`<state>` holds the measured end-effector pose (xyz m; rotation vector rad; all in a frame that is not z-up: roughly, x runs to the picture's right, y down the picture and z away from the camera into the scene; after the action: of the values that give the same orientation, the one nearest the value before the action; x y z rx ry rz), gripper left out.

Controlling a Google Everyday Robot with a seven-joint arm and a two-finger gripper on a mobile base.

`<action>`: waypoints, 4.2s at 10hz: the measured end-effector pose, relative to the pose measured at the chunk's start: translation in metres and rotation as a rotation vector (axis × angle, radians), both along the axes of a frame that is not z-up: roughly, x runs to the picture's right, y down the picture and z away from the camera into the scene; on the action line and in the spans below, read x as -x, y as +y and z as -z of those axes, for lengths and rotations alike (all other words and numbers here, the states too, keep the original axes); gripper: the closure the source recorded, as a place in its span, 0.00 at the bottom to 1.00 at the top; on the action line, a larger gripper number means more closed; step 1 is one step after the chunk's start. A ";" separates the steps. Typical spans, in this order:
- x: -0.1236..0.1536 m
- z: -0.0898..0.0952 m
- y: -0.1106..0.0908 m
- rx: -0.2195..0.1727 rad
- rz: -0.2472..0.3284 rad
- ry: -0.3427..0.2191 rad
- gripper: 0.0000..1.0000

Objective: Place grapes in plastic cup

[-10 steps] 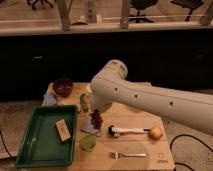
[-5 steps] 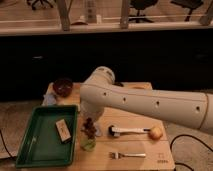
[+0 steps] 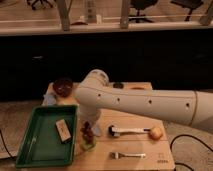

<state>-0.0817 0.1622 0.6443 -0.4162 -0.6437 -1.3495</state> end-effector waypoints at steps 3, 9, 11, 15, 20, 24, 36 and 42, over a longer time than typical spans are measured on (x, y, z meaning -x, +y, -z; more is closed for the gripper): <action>-0.002 -0.007 0.012 0.031 0.012 0.003 0.96; -0.001 -0.015 0.021 0.059 0.025 0.004 0.66; -0.001 -0.016 0.021 0.064 0.031 0.004 0.46; 0.000 -0.017 0.022 0.069 0.044 0.002 0.20; 0.001 -0.018 0.019 0.067 0.050 -0.008 0.20; 0.000 -0.021 0.016 0.071 0.055 -0.009 0.20; -0.002 -0.026 0.007 0.078 0.039 -0.017 0.20; -0.002 -0.026 0.007 0.078 0.040 -0.017 0.20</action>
<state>-0.0799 0.1695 0.6705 -0.4826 -0.7073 -1.3699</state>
